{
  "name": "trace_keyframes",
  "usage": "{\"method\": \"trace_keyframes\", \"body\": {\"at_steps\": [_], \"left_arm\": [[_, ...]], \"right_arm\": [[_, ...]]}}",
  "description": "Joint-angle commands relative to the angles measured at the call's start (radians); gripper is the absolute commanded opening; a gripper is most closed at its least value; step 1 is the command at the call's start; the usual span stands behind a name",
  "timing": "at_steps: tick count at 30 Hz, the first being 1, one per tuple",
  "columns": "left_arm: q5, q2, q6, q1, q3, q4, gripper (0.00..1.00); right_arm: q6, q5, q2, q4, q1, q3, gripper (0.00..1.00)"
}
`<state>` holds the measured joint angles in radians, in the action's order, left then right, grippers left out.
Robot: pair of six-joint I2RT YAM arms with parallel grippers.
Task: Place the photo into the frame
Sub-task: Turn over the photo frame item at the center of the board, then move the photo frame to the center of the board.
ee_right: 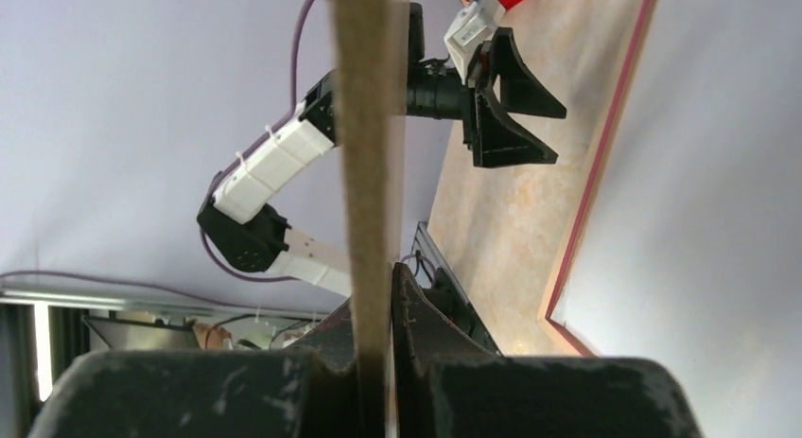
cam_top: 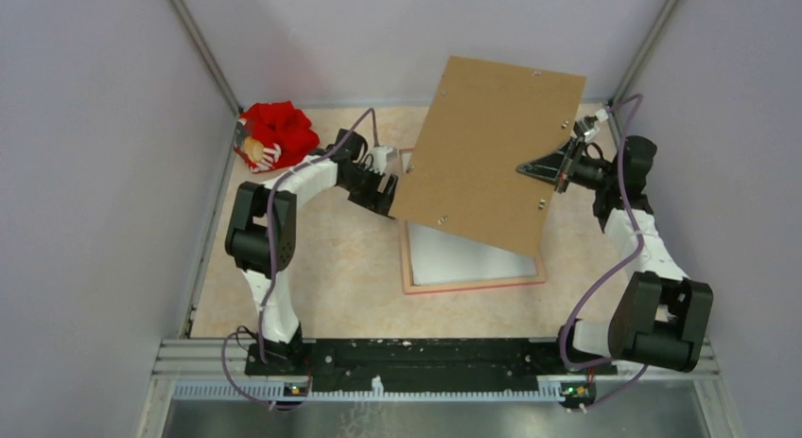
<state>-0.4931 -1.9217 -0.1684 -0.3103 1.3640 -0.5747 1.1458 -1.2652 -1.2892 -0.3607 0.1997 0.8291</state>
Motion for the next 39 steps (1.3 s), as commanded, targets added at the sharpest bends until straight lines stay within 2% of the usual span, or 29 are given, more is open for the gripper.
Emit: {"method": "trace_keyframes", "body": {"at_steps": [1, 6, 15, 20, 28, 35, 39], "left_arm": [[-0.102, -0.016, 0.058, -0.017, 0.048, 0.050, 0.85], [-0.155, -0.053, 0.090, -0.025, 0.053, 0.085, 0.84], [-0.088, -0.114, 0.103, -0.048, 0.053, 0.112, 0.80], [-0.098, -0.130, 0.122, -0.061, 0.062, 0.128, 0.78], [0.019, -0.116, 0.129, -0.070, 0.031, 0.160, 0.67], [0.120, -0.119, 0.130, -0.077, 0.020, 0.171, 0.60], [0.133, -0.123, 0.142, -0.083, 0.017, 0.179, 0.58]], "right_arm": [[-0.093, 0.010, 0.040, 0.083, 0.016, 0.042, 0.00], [-0.111, 0.011, 0.047, 0.110, 0.015, 0.056, 0.00], [-0.120, 0.016, 0.052, 0.122, 0.020, 0.045, 0.00], [-0.120, 0.015, 0.048, 0.122, 0.021, 0.045, 0.00], [-0.110, 0.024, 0.054, 0.107, 0.036, 0.025, 0.00], [0.104, 0.008, 0.084, -0.196, 0.051, -0.078, 0.00], [0.313, -0.003, 0.080, -0.508, 0.063, -0.135, 0.00]]}}
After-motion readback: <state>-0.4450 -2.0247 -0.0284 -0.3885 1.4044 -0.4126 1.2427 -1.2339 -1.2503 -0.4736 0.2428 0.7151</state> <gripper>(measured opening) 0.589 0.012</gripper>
